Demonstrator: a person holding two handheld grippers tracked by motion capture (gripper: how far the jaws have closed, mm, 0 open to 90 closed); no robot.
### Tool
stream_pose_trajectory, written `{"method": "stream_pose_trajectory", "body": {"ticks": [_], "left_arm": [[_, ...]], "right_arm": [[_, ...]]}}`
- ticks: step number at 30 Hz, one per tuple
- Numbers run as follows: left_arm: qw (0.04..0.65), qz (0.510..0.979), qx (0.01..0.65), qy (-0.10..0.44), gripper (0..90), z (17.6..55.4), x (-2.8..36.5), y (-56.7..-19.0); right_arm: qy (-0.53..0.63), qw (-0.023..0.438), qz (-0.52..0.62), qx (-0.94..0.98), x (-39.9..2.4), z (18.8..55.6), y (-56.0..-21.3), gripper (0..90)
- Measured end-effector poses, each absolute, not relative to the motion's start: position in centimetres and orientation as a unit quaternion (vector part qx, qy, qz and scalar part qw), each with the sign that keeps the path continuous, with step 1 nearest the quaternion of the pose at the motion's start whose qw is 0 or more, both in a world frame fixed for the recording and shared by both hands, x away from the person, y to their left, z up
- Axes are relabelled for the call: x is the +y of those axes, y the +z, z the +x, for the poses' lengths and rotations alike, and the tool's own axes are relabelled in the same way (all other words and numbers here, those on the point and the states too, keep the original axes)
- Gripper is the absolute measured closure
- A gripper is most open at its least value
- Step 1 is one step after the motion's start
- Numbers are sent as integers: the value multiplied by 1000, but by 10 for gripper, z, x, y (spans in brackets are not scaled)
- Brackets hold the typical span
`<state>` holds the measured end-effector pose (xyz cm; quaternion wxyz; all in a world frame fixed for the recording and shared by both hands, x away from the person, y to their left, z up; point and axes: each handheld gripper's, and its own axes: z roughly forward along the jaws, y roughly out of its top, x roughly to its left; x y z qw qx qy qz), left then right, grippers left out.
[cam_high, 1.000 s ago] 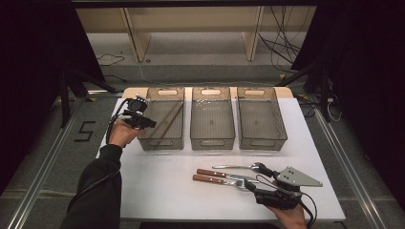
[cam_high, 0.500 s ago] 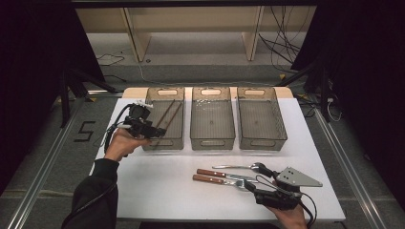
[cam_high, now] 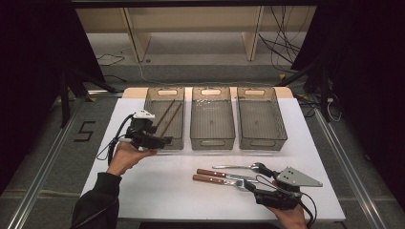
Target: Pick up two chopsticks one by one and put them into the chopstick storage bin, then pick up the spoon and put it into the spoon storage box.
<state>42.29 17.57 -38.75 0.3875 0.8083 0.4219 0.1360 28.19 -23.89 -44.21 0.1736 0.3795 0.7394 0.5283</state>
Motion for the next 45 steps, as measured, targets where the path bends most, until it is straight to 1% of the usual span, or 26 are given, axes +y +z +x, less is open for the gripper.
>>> {"method": "stream_pose_trajectory", "body": {"ticks": [7, 17, 24, 32, 45], "left_arm": [[390, 812, 413, 135, 201, 409, 170, -399], [411, 810, 402, 117, 167, 391, 170, -409], [424, 809, 391, 113, 162, 381, 166, -410], [422, 815, 382, 107, 160, 374, 163, -419], [440, 811, 372, 104, 161, 360, 161, -430]], "right_arm": [[529, 173, 379, 739, -239, 282, -442, 269], [529, 171, 380, 739, -240, 282, -443, 269], [528, 170, 381, 740, -240, 283, -443, 268], [528, 170, 381, 740, -240, 283, -443, 267], [524, 167, 381, 743, -240, 284, -443, 267]]}}
